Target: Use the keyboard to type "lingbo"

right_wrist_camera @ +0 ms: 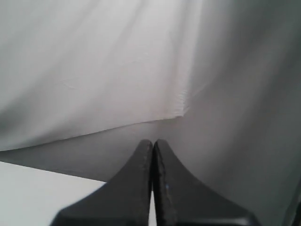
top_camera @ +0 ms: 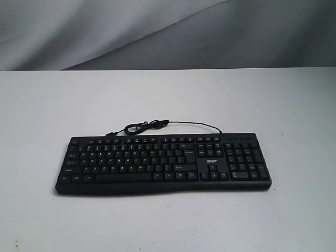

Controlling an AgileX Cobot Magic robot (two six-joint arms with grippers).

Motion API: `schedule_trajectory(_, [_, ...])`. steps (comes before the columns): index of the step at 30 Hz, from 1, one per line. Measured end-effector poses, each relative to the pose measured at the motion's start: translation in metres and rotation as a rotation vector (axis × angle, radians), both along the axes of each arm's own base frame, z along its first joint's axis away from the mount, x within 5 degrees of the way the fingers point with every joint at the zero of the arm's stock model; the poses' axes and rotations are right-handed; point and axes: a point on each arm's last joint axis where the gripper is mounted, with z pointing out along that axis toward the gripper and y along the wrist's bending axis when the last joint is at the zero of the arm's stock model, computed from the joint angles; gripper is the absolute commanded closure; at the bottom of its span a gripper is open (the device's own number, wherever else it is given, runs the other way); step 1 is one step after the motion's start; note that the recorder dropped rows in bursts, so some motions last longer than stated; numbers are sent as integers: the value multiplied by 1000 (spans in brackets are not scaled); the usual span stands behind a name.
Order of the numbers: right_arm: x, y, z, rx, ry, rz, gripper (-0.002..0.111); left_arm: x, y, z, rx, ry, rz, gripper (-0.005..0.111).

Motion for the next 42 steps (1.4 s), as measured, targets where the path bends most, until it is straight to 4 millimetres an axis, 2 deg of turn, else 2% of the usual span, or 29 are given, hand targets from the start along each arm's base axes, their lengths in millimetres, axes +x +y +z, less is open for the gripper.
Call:
schedule_trajectory(3, [-19,-6,-36,-1,4,-53,108,0,0,0,0,0,0,106])
schedule_trajectory(8, [-44,-8,-79,62,-15,-92,108,0,0,0,0,0,0,106])
schedule_trajectory(15, [-52,-8,-116,202,11,-91,108,0,0,0,0,0,0,106])
schedule_trajectory(22, [-46,-10,-183,253,145,-132,108,0,0,0,0,0,0,106])
schedule_trajectory(35, [-48,-11,-199,174,276,-157,108,0,0,0,0,0,0,106])
schedule_trajectory(42, [-48,-12,-200,168,284,-160,108,0,0,0,0,0,0,106])
